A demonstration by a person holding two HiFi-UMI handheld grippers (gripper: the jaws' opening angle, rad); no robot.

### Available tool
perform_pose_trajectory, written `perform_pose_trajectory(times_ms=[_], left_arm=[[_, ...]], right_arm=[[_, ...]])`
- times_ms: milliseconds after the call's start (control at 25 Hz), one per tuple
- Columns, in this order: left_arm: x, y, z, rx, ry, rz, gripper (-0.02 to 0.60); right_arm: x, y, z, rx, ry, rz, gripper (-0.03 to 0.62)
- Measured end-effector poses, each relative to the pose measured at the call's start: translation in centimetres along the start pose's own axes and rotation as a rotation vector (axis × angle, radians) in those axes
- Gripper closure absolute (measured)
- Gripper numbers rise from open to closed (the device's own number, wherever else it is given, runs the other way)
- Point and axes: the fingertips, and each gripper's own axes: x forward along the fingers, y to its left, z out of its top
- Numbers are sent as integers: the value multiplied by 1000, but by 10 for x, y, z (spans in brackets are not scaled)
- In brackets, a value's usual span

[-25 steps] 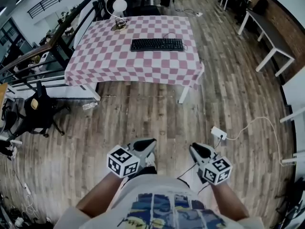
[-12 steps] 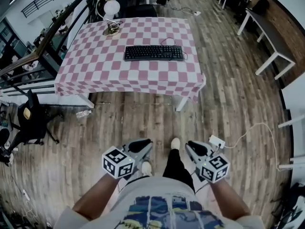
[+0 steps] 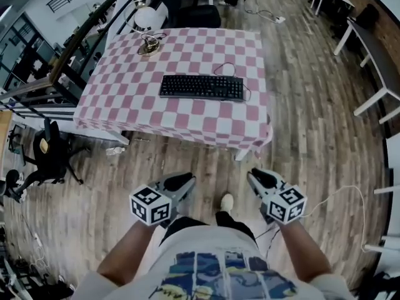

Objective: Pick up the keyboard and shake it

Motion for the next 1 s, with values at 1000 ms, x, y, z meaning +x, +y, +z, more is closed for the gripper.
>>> perform_pose_trajectory(times_ms=[1000], left_arm=[[87, 366, 115, -115, 36, 62, 456]], right_arm=[[237, -225, 53, 154, 154, -201, 433]])
